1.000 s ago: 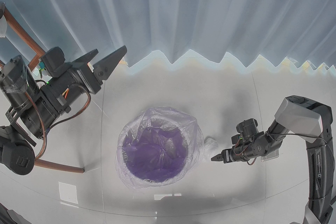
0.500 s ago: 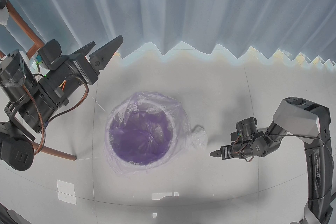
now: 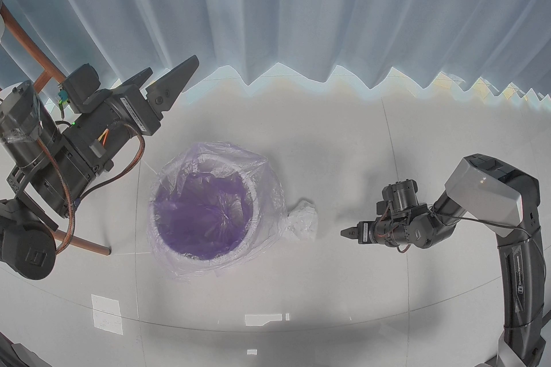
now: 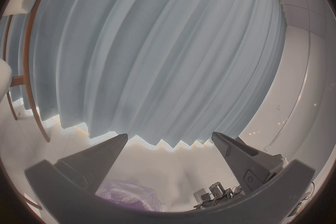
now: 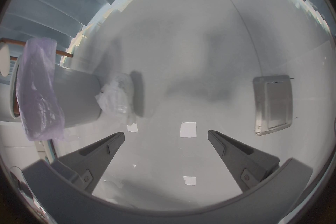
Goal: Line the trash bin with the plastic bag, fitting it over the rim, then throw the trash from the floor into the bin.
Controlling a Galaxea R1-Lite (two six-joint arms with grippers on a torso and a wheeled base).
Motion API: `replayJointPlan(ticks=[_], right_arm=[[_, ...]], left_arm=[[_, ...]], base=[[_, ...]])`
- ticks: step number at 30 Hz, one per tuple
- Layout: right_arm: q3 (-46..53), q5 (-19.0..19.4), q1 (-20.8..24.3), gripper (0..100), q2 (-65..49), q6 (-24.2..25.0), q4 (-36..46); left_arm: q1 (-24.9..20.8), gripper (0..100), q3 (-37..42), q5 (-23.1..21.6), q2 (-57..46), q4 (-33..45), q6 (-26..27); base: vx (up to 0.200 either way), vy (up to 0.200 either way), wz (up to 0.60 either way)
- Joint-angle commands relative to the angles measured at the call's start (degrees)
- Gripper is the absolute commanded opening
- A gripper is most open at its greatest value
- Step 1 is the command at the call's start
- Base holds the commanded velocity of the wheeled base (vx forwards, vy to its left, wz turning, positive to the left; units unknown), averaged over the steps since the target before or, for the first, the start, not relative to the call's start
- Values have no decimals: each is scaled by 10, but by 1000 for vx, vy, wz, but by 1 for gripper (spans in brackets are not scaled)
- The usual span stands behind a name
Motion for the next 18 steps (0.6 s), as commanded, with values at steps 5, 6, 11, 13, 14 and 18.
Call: replayJointPlan(ticks=[5, 6, 11, 13, 14, 18], right_arm=[[-41, 1, 44, 100, -7, 110, -5], [-56, 1, 52, 100, -2, 133, -5], [-98, -4, 65, 100, 34, 156, -6], [-119, -11, 67, 100, 56, 162, -6], [-130, -13, 69, 100, 66, 169, -5], [-170, -13, 77, 100, 95, 191, -4]], left_arm=[[-2, 100, -2, 2, 2, 1, 0], [-2, 100, -2, 2, 4, 1, -1], [-2, 100, 1, 3, 14, 0, -1], [-2, 100, 1, 5, 18, 0, -1], [-2, 100, 0, 3, 18, 0, -1], [-4, 100, 2, 3, 18, 0, -1]], base=[[0, 0, 0], [0, 0, 0], [0, 0, 0], [0, 0, 0], [0, 0, 0], [0, 0, 0]])
